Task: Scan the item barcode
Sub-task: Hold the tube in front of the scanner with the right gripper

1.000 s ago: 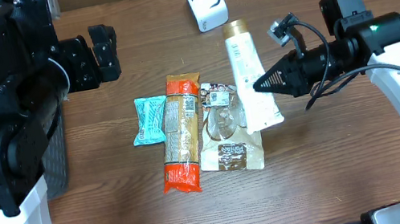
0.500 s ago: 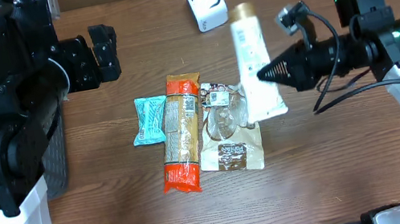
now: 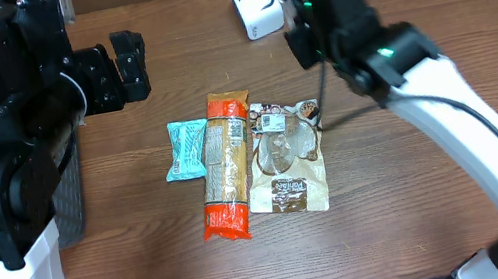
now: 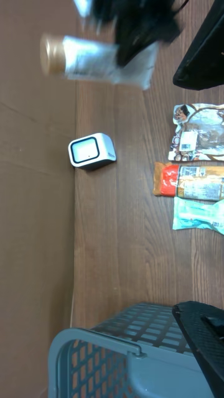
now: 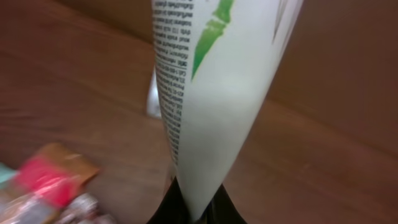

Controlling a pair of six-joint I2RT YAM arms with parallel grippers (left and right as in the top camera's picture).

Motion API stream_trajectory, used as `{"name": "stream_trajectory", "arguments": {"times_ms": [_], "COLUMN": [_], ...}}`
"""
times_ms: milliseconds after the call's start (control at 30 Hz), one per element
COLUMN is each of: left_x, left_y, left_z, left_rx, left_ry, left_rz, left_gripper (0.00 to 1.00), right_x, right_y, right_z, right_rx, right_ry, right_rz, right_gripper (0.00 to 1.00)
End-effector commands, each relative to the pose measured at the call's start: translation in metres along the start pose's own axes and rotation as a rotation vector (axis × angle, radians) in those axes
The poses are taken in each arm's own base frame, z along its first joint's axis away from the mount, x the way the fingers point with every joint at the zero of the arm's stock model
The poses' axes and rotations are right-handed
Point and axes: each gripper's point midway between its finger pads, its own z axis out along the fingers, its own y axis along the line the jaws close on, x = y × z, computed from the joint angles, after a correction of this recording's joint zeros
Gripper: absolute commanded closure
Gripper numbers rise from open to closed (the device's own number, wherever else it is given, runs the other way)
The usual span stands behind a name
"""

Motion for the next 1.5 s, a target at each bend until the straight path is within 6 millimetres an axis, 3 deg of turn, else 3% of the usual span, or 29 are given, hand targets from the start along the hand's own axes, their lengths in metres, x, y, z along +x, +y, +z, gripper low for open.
{"name": "stream_trajectory", "arguments": {"times_ms": [0, 33, 133, 300, 600, 833, 1067, 1467], "left_x": [0.0, 0.0, 0.0, 0.0, 0.0, 0.0, 0.0, 0.0], "left_y": [0.001, 0.001, 0.001, 0.001, 0.001, 0.001, 0.001, 0.001], "left_z": [0.002, 0.002, 0.002, 0.002, 0.002, 0.003, 0.003, 0.003], "left_rx": [-0.009, -0.009, -0.009, -0.009, -0.009, -0.009, -0.009, -0.009], "left_ry": [0.001, 0.001, 0.001, 0.001, 0.001, 0.002, 0.002, 0.003], "left_rz": [0.023, 0.023, 0.023, 0.023, 0.023, 0.023, 0.023, 0.023], "left_gripper": [0.0, 0.0, 0.0, 0.0, 0.0, 0.0, 0.0, 0.0], "right_x": [-0.014, -0.018, -0.019, -0.003, 0.02, 0.033, 0.033, 0.037], "right_y": [-0.032, -0.031, -0.027, -0.012, -0.009, -0.01, -0.016, -0.031], "right_z": [0.026, 0.046, 0.077, 0.127, 0.178, 0.193, 0.191, 0.183], "right_rx": [0.227, 0.247, 0.268, 0.282, 0.372, 0.411, 0.445, 0.547], "right_ry": [-0.022, -0.046, -0.076, -0.075, -0.094, -0.079, -0.072, 0.024], "right_rz": [-0.195, -0.249, -0.322, -0.447, -0.47, -0.485, -0.479, -0.628], "right_gripper": [0.96, 0.96, 0.96, 0.96, 0.96, 0.96, 0.96, 0.96]}}
